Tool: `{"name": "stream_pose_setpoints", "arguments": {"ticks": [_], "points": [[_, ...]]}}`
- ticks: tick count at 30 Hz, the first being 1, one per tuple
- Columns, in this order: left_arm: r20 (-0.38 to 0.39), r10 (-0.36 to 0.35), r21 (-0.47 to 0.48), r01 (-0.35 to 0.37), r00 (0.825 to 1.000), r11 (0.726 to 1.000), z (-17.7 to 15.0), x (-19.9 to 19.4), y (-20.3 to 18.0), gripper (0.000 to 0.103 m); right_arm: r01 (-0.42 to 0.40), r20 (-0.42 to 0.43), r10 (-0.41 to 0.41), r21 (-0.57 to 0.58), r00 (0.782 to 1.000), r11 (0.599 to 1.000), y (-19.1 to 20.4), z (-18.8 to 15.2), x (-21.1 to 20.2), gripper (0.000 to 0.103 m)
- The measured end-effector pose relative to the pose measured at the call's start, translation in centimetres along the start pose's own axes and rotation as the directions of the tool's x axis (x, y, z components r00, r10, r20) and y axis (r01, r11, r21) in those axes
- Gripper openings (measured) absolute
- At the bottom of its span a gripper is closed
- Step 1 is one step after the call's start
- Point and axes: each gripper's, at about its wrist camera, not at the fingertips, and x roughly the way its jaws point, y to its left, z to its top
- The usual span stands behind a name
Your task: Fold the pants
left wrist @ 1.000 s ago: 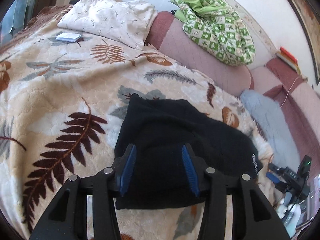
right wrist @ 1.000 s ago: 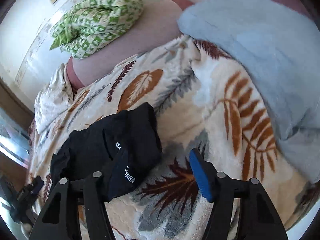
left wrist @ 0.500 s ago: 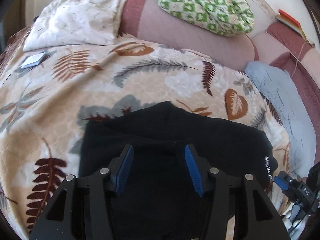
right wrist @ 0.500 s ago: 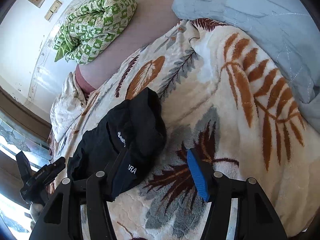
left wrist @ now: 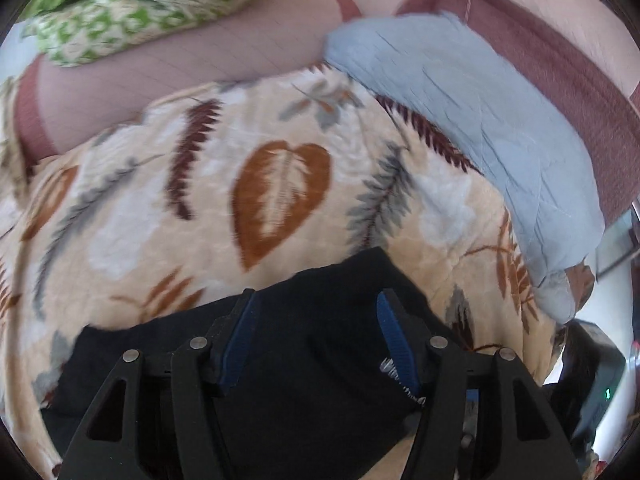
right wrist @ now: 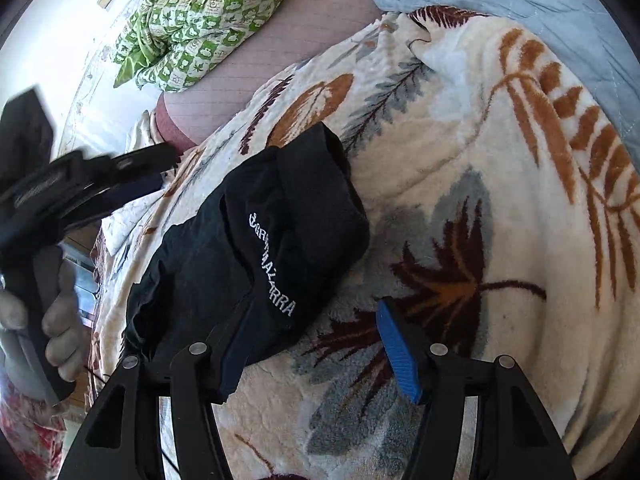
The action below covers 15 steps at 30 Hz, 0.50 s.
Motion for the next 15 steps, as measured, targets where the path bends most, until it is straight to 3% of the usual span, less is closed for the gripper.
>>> {"name": "stream_pose_setpoints", "arguments": {"ticks": [5, 9, 13, 14, 15], "points": [[-0.062, -0.032, -0.012, 0.031, 0.998, 0.999, 2.3, 5.0, -2.0, 0.060, -0.024, 0.017, 0.024, 0.007, 1.000, 1.000, -0.3, 1.0, 0.9, 0.066], [-0.113, -0.042, -0.014, 0.040, 0.993, 0.999, 3.0, 7.7, -2.9, 0.060, -0.095, 0.030, 0.093, 0.077, 0.995, 0.992, -1.6, 1.8, 1.4, 0.066], [-0.153, 0.013, 0.056, -0.004, 0.988, 0.998, 2.6, 9.0, -4.1, 0.058, -0.118, 0.044, 0.114, 0.098, 0.993, 0.988, -2.0, 2.0, 1.5, 0.064], [-0.155, 0.038, 0.081, -0.026, 0.987, 0.996, 2.4, 9.1, -4.4, 0.040, -0.114, 0.044, 0.111, 0.089, 0.993, 0.989, -1.8, 1.9, 1.5, 0.064], [-0.149, 0.071, 0.111, -0.055, 0.986, 0.992, 2.1, 9.0, -4.7, 0.030, -0.113, 0.043, 0.110, 0.077, 0.993, 0.991, -1.6, 1.9, 1.5, 0.058]]}}
